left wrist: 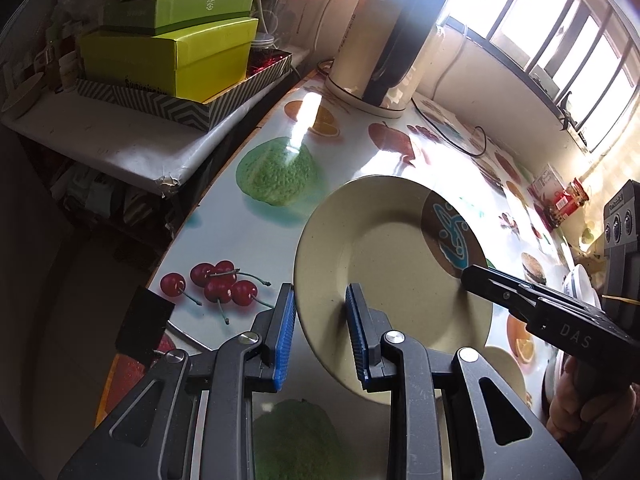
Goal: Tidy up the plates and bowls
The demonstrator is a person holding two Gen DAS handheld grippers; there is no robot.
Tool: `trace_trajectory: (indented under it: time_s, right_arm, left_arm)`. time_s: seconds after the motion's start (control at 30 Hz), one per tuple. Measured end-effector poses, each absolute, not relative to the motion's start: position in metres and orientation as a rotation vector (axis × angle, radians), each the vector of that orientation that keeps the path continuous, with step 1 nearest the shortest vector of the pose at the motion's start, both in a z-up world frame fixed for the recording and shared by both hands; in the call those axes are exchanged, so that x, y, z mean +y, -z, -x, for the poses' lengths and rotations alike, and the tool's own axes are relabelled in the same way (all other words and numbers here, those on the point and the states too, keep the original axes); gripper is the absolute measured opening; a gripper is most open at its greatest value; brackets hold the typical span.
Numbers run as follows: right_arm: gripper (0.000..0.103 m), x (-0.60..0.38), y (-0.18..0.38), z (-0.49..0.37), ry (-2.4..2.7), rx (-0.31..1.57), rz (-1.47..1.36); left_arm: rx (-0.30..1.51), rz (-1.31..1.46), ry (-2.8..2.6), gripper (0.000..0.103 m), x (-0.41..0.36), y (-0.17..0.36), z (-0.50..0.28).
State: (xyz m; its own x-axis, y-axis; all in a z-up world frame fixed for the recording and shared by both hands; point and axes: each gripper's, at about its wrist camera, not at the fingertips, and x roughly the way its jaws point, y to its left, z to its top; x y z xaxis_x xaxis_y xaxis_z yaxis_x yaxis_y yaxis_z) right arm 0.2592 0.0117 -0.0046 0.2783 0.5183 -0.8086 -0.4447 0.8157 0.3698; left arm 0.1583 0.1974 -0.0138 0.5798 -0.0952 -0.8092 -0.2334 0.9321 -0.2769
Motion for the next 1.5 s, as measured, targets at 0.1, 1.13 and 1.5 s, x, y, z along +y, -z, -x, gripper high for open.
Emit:
trace_trajectory:
  time_s: [0.1,1.13,1.5]
  right_arm:
    - [0.021,0.004,-0.001,-0.253,-0.641,1.105,-0.08]
    - [0.021,-0.083,-0.002,-0.174,-0.548,1.108,-0.103]
    - [0.021,-0.096,0.004,-0.158,-0.531,1.12,-0.111]
  left_arm:
    - [0.951,0.367,-0.07,0.027,0.19,0.01,-0.153]
    - [0.989,0.313,0.041,0.027,0.112,0.013,-0.106]
    - [1.013,0.309,0.058,0.027,0.102,0.021,-0.095]
